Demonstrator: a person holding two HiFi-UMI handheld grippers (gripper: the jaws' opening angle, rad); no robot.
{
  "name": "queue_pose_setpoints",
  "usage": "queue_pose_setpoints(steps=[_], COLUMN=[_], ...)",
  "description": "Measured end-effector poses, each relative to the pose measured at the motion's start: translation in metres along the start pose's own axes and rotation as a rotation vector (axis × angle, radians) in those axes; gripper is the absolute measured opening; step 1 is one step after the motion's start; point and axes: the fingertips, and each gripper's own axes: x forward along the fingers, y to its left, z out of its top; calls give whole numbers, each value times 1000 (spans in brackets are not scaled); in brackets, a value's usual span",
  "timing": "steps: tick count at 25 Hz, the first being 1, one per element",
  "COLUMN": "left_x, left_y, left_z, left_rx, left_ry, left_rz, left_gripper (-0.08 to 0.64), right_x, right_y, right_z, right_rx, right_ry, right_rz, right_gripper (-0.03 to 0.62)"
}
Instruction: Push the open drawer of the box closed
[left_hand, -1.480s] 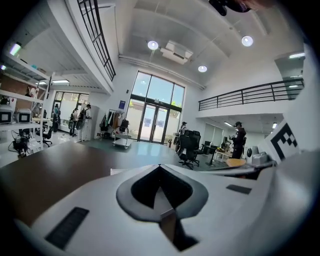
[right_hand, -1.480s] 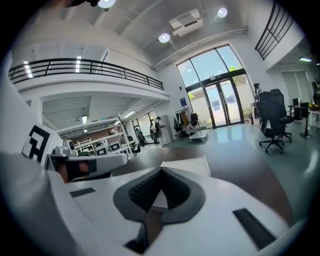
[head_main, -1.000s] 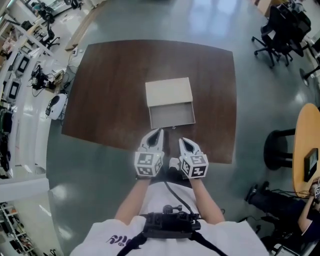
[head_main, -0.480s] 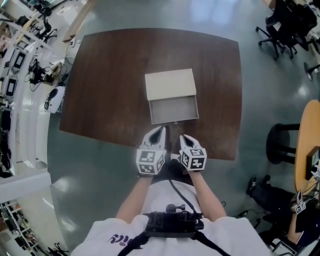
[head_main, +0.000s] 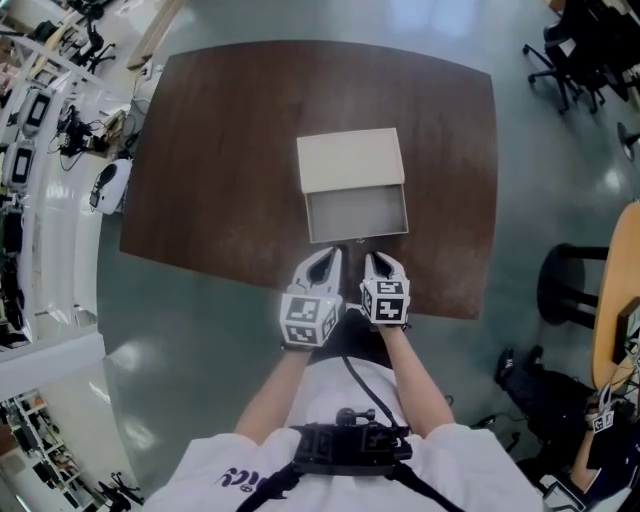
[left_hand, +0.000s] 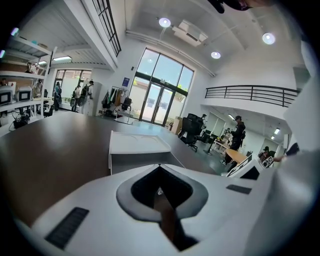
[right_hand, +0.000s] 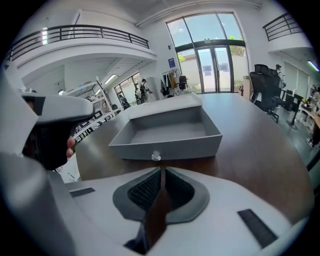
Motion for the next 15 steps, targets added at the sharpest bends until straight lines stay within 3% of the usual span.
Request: queue_pose_setpoints(steps=[3,5,15], left_x=[1,3,10], left_y=[6,10,20], left_z=[-2,-5,-17], left_rx=[-6,-9,-34], left_ry=[7,10,30], left_rz=[2,6,29], left_gripper=[11,11,11], right_x=[11,20,37], right_y=[7,11,9], right_z=[2,0,7], right_rx=[-13,-19,-11], right_ry=[8,14,5], right_rz=[10,25,25], right_gripper=[12,66,71])
